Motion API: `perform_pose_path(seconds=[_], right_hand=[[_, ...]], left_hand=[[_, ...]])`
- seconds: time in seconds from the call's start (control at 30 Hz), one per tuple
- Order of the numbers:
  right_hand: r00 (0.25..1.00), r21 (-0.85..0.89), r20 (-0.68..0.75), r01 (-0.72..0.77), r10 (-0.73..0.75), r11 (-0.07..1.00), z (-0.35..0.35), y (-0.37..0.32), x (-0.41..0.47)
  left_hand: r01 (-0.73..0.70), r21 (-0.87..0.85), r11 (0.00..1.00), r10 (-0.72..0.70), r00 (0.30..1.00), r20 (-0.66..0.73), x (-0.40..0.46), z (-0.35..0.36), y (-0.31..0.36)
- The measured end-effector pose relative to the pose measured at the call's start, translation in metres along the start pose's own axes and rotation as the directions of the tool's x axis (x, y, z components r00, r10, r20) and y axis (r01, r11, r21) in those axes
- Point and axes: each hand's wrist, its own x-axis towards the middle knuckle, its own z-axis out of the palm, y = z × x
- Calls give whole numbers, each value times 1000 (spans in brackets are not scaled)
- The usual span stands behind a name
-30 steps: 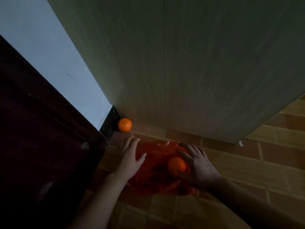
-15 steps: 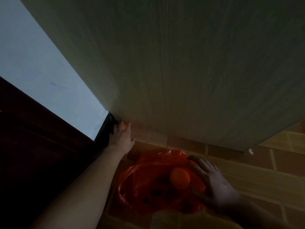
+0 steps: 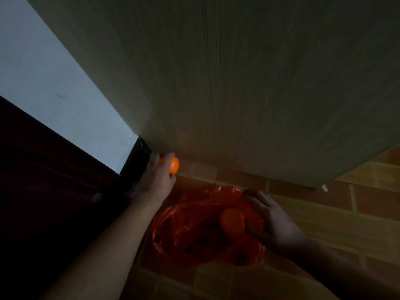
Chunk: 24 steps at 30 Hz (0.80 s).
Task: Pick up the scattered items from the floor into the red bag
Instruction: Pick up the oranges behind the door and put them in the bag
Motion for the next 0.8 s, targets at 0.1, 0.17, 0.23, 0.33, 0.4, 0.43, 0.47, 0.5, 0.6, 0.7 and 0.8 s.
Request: perform_pose_path(seconds=[0.1,0.17,0.23,0.33,0.4,0.43,0.47,0.5,0.6,0.7,0.8], right_hand=[[999,-8,6,-34,34,999,6,-8,5],[998,-20,4,-61,61,998,9,-13,5],[996,-53,-16,-87,86,995,10,-18,6],[989,-69,-47,-144,141,987,10,-21,4],[982,-60,-80,-177,172,982,11,-23,1],[978,-54,-94,-191,186,980,11,-25,-1],[975,-51,-109,-199,192,979,11,-28,-2],[972,-51,-119,-208,201,977,12,-32,-5],[965,-19,-132,-232,228,972,16,-42,-12],[962,30,-157,-223,225,974,19,-47,-18],[960,95,-170,-208,222,974,19,-53,-24]], left_hand=[[-132,-172,976,126,991,-44,-37,-7,27],[-169,-306,937,171,985,-19,-65,-5,43],[-167,-333,928,192,980,43,-94,-2,53],[-170,-251,953,217,961,172,-133,2,63],[-274,-85,958,286,937,203,-152,8,63],[-299,-42,953,300,922,246,-157,10,63],[-305,-6,952,293,908,298,-159,13,62],[-307,24,951,282,898,337,-162,13,62],[-288,67,955,252,912,324,-169,11,60],[-194,112,975,161,954,251,-169,4,50],[-26,159,987,-9,976,217,-168,-4,34]])
